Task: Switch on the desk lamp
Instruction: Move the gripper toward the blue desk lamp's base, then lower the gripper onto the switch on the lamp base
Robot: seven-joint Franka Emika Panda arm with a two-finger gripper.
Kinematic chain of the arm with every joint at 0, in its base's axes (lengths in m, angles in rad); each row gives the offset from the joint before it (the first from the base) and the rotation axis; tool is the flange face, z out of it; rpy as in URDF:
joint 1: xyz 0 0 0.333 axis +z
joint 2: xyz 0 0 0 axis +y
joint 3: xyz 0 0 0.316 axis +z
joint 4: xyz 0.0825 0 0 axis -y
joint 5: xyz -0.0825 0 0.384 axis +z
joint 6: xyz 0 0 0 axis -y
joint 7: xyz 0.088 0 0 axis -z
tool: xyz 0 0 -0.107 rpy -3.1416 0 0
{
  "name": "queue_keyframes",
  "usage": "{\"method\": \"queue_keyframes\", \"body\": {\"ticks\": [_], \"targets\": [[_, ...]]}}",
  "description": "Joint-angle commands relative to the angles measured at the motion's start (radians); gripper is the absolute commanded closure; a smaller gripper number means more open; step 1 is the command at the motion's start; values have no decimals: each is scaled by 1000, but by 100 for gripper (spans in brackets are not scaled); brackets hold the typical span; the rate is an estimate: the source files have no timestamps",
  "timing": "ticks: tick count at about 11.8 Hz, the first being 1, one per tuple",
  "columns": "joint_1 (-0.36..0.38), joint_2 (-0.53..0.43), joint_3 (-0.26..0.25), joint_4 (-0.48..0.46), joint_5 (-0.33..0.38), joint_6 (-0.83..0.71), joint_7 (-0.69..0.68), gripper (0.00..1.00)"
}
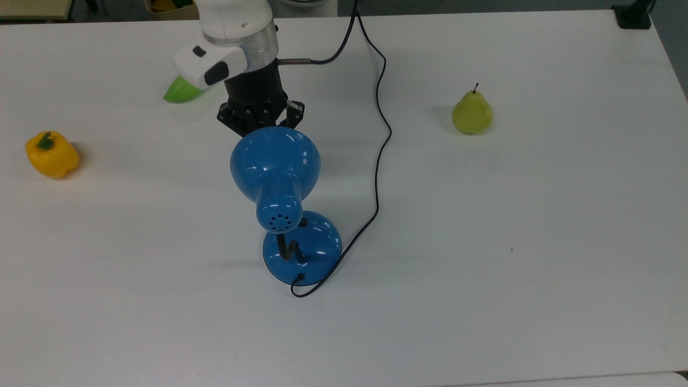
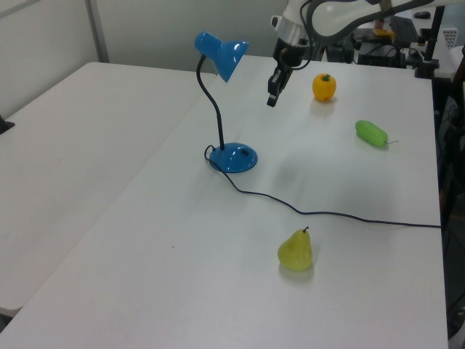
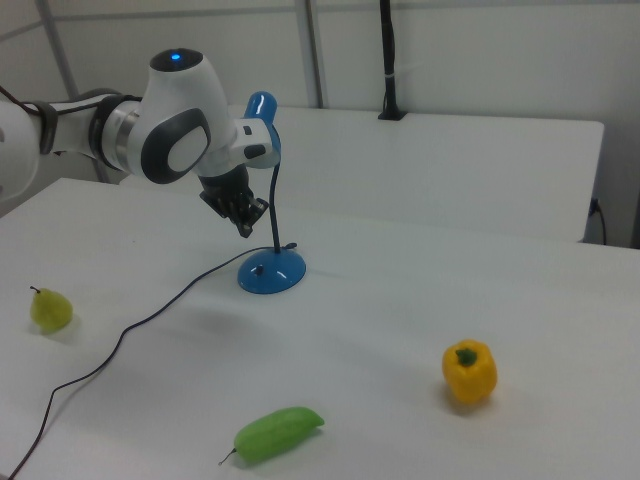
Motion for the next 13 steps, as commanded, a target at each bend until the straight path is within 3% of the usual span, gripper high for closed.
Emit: {"method": "queue_keyframes", "body": {"ticks": [1,13], "targets": [[24,118,-9,108,19,11,34,100],[82,248,-9,107,4,256,79,100]]}}
